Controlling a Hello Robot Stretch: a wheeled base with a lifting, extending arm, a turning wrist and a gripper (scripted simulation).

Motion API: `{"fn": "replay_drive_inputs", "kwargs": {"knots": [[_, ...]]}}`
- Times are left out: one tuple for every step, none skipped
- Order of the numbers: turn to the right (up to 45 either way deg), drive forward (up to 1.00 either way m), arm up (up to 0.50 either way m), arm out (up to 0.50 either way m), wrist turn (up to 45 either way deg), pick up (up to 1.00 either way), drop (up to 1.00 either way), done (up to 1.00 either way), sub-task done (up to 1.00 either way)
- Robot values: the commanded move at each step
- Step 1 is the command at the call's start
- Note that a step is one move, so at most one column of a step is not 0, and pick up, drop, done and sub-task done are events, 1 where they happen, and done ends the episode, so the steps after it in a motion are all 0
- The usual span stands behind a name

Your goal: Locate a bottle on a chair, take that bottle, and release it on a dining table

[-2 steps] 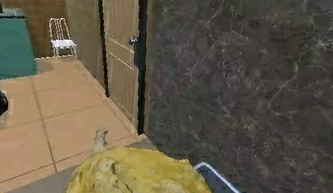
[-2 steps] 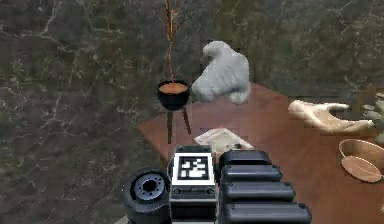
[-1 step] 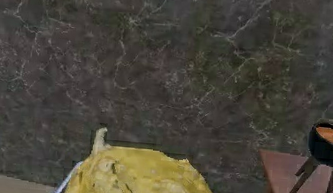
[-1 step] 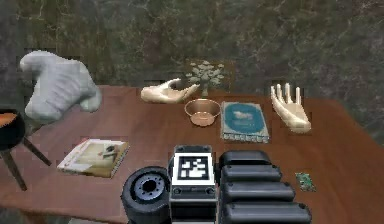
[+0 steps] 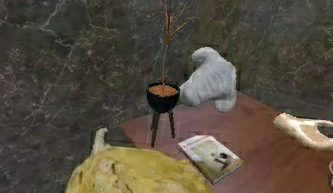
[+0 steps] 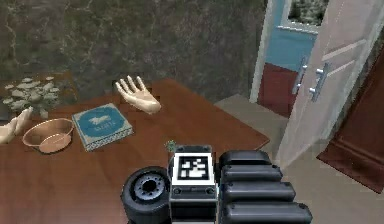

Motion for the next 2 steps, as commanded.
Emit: {"fn": "replay_drive_inputs", "kwargs": {"knots": [[6.0, 0.0, 0.0, 0.0, 0.0, 0.0, 0.0, 0.0, 0.0], [0.0, 0.05, 0.0, 0.0, 0.0, 0.0, 0.0, 0.0, 0.0]]}}
